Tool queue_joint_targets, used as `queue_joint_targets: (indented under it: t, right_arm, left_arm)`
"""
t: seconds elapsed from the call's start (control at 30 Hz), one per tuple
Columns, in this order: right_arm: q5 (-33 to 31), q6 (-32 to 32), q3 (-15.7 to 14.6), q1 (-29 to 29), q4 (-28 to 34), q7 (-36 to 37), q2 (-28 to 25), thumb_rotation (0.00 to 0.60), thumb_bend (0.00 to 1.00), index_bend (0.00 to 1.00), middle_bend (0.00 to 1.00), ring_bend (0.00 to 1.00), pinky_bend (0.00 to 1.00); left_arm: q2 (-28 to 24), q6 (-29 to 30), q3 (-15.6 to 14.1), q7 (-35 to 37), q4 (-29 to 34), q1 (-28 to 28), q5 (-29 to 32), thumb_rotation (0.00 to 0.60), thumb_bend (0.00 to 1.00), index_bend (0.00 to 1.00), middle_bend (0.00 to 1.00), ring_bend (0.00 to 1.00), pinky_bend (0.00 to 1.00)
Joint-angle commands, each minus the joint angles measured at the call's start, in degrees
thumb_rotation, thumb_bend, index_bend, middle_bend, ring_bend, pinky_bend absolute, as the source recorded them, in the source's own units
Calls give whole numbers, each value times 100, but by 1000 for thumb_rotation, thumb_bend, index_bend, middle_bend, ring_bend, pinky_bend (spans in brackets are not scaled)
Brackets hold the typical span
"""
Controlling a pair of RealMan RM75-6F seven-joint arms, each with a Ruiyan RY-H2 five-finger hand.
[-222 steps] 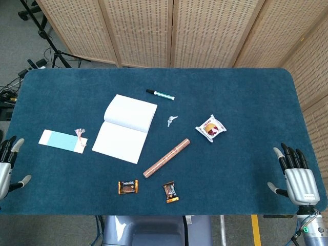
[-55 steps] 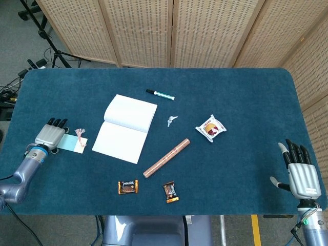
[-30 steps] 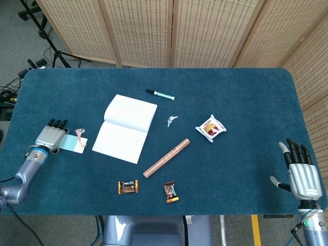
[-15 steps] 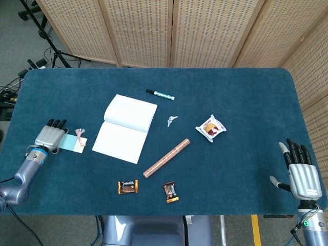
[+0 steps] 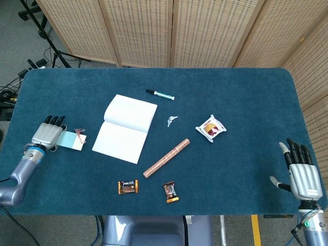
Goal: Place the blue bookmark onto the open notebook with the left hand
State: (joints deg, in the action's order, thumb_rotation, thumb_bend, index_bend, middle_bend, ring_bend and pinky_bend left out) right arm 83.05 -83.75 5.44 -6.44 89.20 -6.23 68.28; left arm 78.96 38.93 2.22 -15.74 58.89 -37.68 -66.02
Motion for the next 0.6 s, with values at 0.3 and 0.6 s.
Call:
queue_joint_targets:
  t: [0.3,0.6]
  right_arm:
    - [45,-30,-11,13,24,52,-23,600,182,0,0,0,0]
    - [57,-43,-8,27,22,171,-61,600,182,0,0,0,0]
  left_arm:
    - [-553,267,138,-342,847,-66,137,600,274,340,0,0,0]
    - [-797,406,255,-769,1480,-222,360,600,272,341,0,0,0]
